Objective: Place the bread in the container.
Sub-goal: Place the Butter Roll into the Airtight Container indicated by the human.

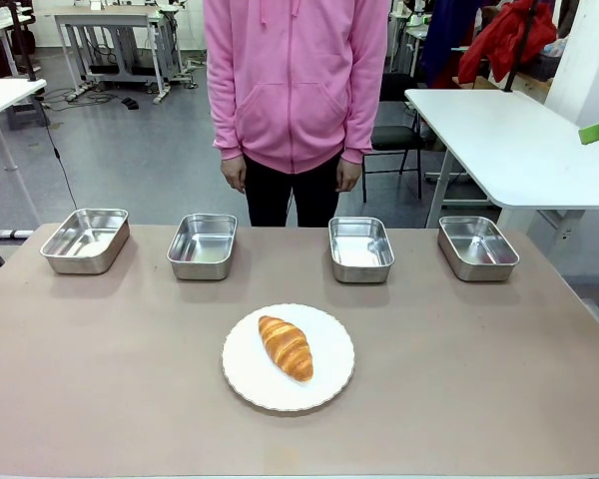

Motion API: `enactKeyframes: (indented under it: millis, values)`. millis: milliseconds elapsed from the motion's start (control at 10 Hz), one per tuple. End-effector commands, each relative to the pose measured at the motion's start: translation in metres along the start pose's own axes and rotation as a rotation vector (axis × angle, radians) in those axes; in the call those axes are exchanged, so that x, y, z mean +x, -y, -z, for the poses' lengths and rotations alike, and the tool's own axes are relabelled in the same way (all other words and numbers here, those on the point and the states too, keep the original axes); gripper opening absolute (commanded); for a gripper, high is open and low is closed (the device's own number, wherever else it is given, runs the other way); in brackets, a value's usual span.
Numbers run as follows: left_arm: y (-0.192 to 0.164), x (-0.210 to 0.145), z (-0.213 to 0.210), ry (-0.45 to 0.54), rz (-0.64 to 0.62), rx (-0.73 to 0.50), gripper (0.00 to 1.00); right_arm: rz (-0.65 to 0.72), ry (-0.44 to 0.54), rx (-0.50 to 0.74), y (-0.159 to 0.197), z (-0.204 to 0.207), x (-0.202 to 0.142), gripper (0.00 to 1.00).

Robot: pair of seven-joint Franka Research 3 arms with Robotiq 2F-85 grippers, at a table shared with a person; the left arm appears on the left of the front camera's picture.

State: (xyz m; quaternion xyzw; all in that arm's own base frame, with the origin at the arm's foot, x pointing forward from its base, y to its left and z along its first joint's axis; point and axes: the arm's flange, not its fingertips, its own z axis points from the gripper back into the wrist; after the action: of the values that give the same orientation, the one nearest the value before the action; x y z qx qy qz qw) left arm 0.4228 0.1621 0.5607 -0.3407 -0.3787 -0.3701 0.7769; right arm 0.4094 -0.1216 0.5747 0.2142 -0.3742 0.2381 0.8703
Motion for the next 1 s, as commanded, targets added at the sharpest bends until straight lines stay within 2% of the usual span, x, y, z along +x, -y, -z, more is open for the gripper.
enactKeyframes:
  millis: [0, 900]
  values:
    - [0.0001, -0.0003, -0.0001, 0.001, 0.007, -0.001, 1.00, -0.006, 0.022, 0.015, 0.0004, 0.0005, 0.0017, 1.00]
    - [0.0001, -0.0003, -0.0001, 0.001, 0.007, -0.001, 1.00, -0.006, 0.022, 0.015, 0.0004, 0.0005, 0.0017, 1.00]
